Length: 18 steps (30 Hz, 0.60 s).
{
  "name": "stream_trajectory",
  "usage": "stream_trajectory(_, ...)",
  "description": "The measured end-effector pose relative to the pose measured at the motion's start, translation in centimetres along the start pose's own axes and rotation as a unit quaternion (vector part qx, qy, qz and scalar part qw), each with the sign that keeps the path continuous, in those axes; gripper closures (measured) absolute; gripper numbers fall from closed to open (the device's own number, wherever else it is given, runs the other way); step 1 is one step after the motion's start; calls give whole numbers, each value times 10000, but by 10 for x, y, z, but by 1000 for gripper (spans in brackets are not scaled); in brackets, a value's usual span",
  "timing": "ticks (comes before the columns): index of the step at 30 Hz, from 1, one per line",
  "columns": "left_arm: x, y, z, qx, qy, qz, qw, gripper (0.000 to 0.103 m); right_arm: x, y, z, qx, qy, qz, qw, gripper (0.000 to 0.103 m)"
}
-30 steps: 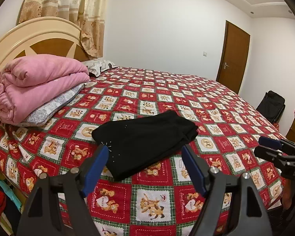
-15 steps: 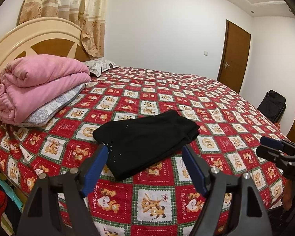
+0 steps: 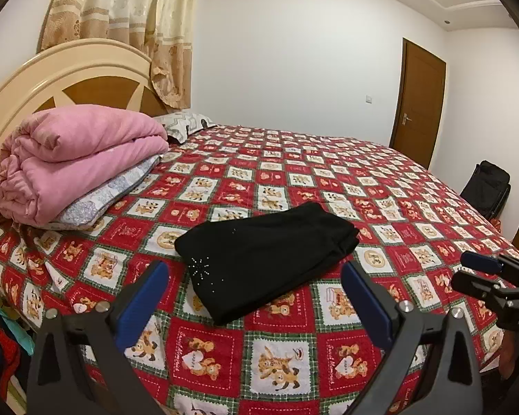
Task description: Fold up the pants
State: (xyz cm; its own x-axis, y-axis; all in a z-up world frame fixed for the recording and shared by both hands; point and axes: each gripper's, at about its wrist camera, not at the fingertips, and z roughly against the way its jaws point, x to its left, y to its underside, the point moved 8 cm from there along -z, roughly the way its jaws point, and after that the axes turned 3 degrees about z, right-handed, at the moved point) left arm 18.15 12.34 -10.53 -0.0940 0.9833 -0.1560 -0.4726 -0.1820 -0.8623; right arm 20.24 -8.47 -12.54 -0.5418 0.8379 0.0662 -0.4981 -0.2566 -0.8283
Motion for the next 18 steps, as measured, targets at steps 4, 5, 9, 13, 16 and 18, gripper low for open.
stream_trajectory(4, -1, 1, -1, 6, -69, -57, 10000, 1, 2, 2, -1, 13, -15, 41, 10000, 39)
stream_trajectory(5, -1, 0, -1, 1, -82, -71, 9999, 1, 2, 2, -2, 23, -10, 47, 10000, 38)
stream_trajectory(9, -1, 1, -2, 31, -181, -106, 9998, 0, 3, 4, -4, 48, -12, 60, 10000, 38)
stream_trajectory(13, 0, 2, -5, 53, -365, -213, 9991, 0, 5, 5, -6, 66, -19, 100, 9999, 38)
stream_trajectory(16, -1, 5, -7, 90, -390, -266, 9988, 0, 7, 8, -8, 107, -22, 134, 9999, 38)
stream_trajectory(18, -1, 7, -7, 87, -432, -308, 9986, 0, 7, 9, -9, 129, -30, 150, 9998, 38)
